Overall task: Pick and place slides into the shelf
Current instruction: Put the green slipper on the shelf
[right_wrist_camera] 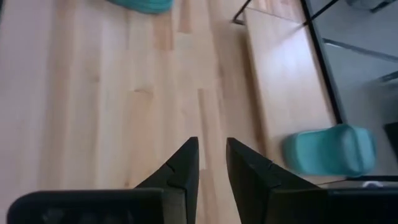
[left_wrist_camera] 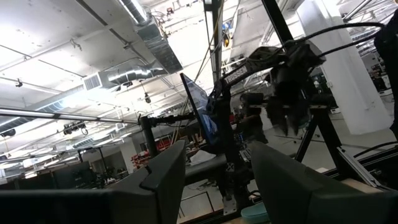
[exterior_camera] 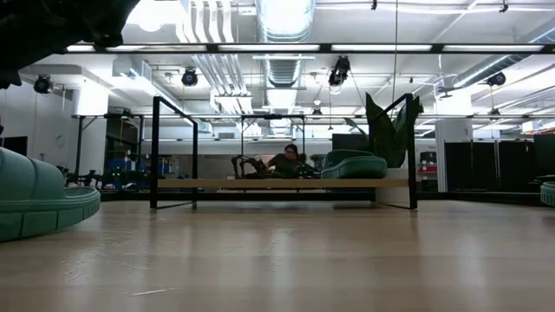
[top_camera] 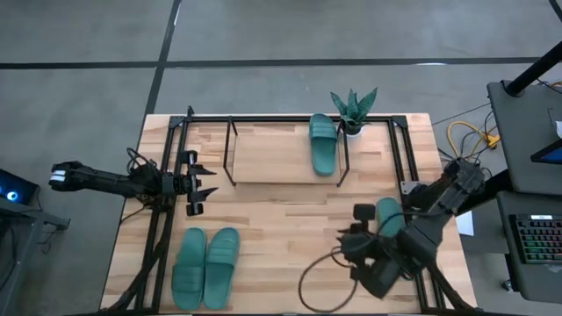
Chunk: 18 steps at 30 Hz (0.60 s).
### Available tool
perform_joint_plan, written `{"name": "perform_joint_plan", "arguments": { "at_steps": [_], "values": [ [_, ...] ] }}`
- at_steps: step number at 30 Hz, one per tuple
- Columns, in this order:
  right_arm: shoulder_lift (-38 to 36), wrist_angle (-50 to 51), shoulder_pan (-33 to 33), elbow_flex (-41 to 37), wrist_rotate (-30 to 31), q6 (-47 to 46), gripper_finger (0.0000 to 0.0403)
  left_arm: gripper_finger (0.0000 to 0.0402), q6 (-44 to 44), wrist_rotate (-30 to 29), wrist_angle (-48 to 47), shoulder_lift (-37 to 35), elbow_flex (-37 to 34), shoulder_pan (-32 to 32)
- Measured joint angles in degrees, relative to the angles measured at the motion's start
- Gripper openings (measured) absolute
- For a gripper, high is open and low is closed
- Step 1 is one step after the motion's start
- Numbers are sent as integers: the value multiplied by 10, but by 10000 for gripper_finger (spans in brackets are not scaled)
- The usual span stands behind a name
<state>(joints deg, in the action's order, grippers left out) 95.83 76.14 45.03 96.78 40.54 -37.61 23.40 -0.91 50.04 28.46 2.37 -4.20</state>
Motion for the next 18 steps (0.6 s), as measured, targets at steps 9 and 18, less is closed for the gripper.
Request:
{"name": "perform_joint_plan", "arguments": {
  "at_steps": [9,18],
  "values": [
    [0,-4,35,-24,0,-64,70,167,0,0,0,0,0,0],
    [1,-5,34,-47,0,-70,69,167,0,0,0,0,0,0]
  ]
}}
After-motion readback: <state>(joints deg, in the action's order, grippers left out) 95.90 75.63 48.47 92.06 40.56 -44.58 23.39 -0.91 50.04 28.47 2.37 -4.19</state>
